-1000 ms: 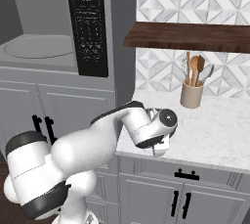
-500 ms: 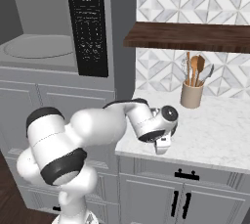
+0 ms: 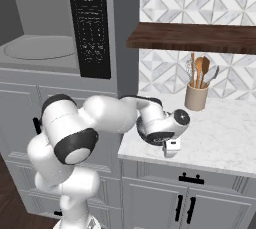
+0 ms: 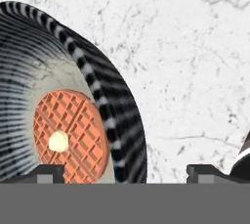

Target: Open the microwave, place the bowl with waffle inside the microwave, then close the microwave door and turn it on.

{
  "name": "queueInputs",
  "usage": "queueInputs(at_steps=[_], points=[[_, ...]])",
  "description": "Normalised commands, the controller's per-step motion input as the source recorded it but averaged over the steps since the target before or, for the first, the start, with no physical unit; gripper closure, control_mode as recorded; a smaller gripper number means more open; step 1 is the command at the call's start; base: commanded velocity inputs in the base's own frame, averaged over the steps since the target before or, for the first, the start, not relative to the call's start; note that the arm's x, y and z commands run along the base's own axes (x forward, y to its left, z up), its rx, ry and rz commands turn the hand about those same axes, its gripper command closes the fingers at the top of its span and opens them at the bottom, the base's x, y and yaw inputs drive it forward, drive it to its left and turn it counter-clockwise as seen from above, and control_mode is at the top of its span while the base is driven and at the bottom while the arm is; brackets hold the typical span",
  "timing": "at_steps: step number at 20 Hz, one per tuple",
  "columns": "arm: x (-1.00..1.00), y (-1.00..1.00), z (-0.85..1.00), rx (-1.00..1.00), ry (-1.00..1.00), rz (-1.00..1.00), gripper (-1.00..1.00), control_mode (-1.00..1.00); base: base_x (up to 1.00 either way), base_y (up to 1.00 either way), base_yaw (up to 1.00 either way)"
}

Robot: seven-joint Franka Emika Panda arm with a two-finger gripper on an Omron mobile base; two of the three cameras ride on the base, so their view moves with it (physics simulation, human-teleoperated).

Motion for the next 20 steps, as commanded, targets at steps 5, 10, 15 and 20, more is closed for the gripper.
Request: queueInputs(at_steps=[5,10,15,20], points=[[0.38,0.00,-0.28,0.00,0.10,0.00,-1.00,-1.00,0.00,0.00,0.00],[0.10,0.00,-0.19,0.00,0.05,0.00,1.00,-1.00,0.00,0.00,0.00],[0.00,0.02,-0.01,0.00,0.00,0.00,1.00,-1.00,0.00,0.00,0.00],[0.00,0.13,0.00,0.00,0.00,0.00,1.00,-1.00,0.00,0.00,0.00]])
